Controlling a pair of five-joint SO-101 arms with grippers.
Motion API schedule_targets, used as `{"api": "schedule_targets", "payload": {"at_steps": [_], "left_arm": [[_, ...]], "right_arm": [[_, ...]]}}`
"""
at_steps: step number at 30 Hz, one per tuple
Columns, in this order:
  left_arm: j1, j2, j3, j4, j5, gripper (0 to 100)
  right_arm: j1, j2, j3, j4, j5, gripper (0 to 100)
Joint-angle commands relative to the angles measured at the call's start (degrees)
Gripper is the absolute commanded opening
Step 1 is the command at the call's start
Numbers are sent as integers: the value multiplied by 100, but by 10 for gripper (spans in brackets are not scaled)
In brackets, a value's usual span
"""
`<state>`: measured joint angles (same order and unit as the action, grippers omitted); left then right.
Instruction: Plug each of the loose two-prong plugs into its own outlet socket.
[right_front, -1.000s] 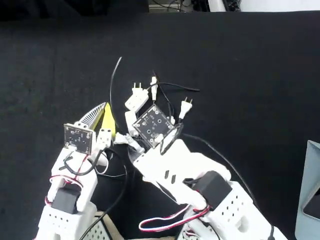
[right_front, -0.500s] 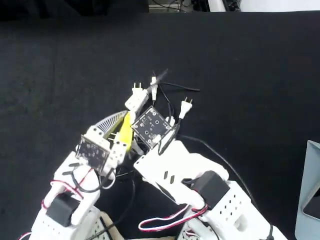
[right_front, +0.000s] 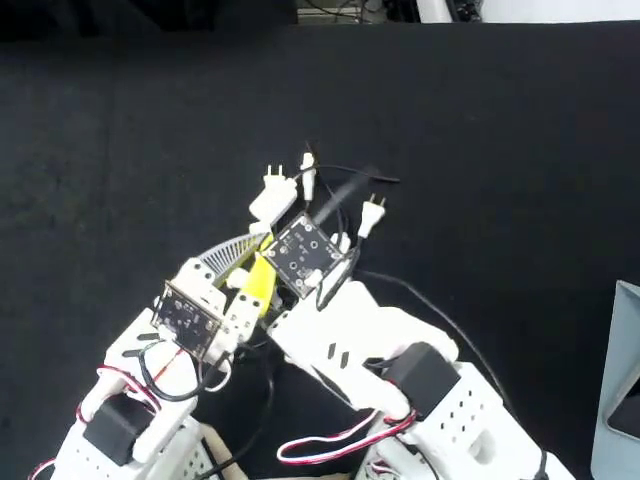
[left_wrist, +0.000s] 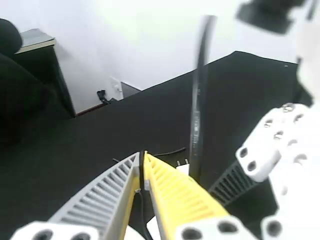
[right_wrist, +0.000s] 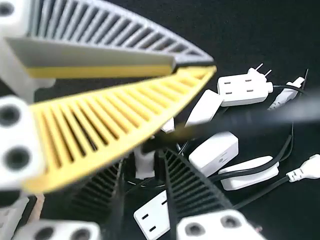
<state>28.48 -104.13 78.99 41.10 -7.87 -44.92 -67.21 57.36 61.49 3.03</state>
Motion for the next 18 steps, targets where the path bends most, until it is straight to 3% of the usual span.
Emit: {"api": "schedule_targets", "payload": {"at_steps": [1,9,12,18], "left_arm": [[207,-9,-207,26,-44,30],[127,-9,-259,26,-457,30],[-224,-9,-259,26,-431,30],[-1358,-9,-268,633,-457,30]], "right_arm": [[-70,-66,-13,-79,35,12],[-62,-75,-13,-18,9,12],[35,-75,-13,0,0,12],[1108,-22,-22,0,-132,12]]}}
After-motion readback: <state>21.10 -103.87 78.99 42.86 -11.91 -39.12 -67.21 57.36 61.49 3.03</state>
